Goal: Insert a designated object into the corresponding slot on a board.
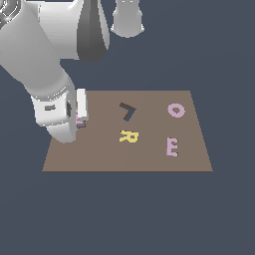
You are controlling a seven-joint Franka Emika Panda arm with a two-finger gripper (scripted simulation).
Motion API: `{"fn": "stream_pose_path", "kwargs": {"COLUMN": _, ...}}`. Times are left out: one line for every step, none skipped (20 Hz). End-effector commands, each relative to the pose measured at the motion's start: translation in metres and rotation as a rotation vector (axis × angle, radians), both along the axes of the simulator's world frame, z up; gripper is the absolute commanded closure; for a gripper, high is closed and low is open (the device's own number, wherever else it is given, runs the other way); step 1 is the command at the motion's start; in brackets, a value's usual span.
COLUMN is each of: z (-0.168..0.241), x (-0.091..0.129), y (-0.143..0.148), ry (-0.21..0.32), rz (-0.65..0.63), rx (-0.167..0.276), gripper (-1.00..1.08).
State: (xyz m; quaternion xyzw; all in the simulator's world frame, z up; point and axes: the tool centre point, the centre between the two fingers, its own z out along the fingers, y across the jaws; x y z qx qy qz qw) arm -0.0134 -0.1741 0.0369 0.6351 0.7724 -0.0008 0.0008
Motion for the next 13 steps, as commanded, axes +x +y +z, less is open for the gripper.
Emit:
{"fn": "stream_pose_path", "kwargs": {"z": -0.0051, "x": -0.0002, "y": -0.0001, "ry": 0.001, "rz": 0.001, "rx": 0.0, "gripper": 1.08}}
{"fn": "stream_pose_path", "kwargs": {"z": -0.0063, "x": -0.0001, "y": 0.0001, "ry": 0.001, "rz": 0.001, "rx": 0.0, "gripper": 1.08}}
{"fn": "stream_pose_path", "kwargs": {"z": -0.0067, "x": -0.0001, "y": 0.0001, "ry": 0.001, "rz": 0.001, "rx": 0.0, "gripper": 1.08}}
{"fn": "stream_pose_path", "kwargs": {"z": -0.0067, "x": -0.0001, "y": 0.0001, "ry": 0.001, "rz": 0.001, "rx": 0.0, "gripper": -0.92}}
{"fn": "stream_pose_path", "kwargs": {"z": -0.0067, "x": -0.0001, "y": 0.0001, "ry": 0.001, "rz": 0.001, "rx": 0.0, "gripper": -0.92}}
{"fn": "stream_pose_path", "kwargs": {"z": -0.0067, "x": -0.0001, "y": 0.0001, "ry": 0.001, "rz": 0.001, "rx": 0.0, "gripper": -0.92}}
{"fn": "stream_pose_path", "kwargs": {"z": -0.0067, "x": -0.0001, "y": 0.0001, "ry": 0.001, "rz": 0.001, "rx": 0.0, "gripper": -0.92}}
{"fn": "stream_pose_path", "kwargs": {"z": -0.0067, "x": -0.0001, "y": 0.0001, "ry": 0.001, "rz": 0.001, "rx": 0.0, "gripper": -0.92}}
{"fn": "stream_pose_path", "kwargs": {"z": -0.0067, "x": -0.0001, "y": 0.0001, "ry": 0.001, "rz": 0.001, "rx": 0.0, "gripper": -0.92}}
{"fn": "stream_pose_path", "kwargs": {"z": -0.0067, "x": -0.0001, "y": 0.0001, "ry": 0.001, "rz": 0.001, "rx": 0.0, "gripper": -0.92}}
{"fn": "stream_pose_path", "kwargs": {"z": -0.0067, "x": -0.0001, "y": 0.0001, "ry": 0.001, "rz": 0.001, "rx": 0.0, "gripper": -0.92}}
{"fn": "stream_pose_path", "kwargs": {"z": -0.0067, "x": -0.0001, "y": 0.0001, "ry": 0.001, "rz": 0.001, "rx": 0.0, "gripper": -0.92}}
{"fn": "stream_pose_path", "kwargs": {"z": -0.0067, "x": -0.0001, "y": 0.0001, "ry": 0.001, "rz": 0.001, "rx": 0.0, "gripper": -0.92}}
